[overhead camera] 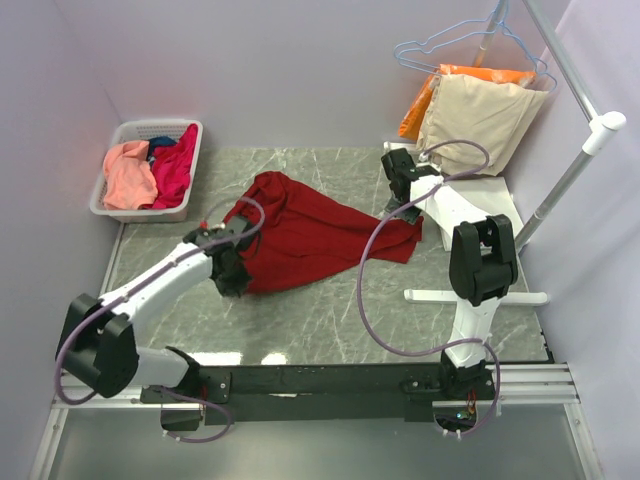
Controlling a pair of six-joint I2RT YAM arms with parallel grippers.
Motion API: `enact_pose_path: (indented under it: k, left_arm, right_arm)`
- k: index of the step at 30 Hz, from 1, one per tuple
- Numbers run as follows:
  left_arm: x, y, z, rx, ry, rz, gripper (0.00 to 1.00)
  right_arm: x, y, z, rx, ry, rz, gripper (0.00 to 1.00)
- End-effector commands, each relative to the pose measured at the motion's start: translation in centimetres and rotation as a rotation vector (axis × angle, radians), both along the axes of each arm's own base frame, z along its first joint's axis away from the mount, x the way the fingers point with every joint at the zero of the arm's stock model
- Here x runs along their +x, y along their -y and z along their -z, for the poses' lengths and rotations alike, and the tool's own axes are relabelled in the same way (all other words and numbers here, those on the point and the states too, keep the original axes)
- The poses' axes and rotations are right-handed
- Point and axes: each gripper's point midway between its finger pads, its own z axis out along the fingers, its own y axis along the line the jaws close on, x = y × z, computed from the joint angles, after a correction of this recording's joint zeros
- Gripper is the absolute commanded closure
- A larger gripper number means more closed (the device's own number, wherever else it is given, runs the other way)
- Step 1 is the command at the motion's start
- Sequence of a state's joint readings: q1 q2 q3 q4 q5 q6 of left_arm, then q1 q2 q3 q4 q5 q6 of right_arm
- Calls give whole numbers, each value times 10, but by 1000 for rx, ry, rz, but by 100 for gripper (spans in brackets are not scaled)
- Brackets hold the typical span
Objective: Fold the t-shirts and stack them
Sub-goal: Flatten the tshirt out
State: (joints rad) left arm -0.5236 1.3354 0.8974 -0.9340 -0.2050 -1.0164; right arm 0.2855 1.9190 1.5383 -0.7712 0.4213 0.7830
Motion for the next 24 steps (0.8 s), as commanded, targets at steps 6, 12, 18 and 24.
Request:
enact_pose_path:
  k: [6, 12, 18, 24]
  left_arm:
    - [61, -51, -143, 239, 377, -179, 99]
    - [94, -53, -191, 246, 522, -197, 99]
    - [114, -48, -198, 259, 521, -153, 99]
    - [125, -40, -184, 266, 483, -104, 99]
  right_arm:
    - [-63, -13, 4, 41, -83, -133, 50]
    - [-97, -37, 11, 29, -115, -252, 48]
    - [-111, -68, 23, 108, -149, -329, 49]
    - [-157, -89, 37, 88, -228, -467, 52]
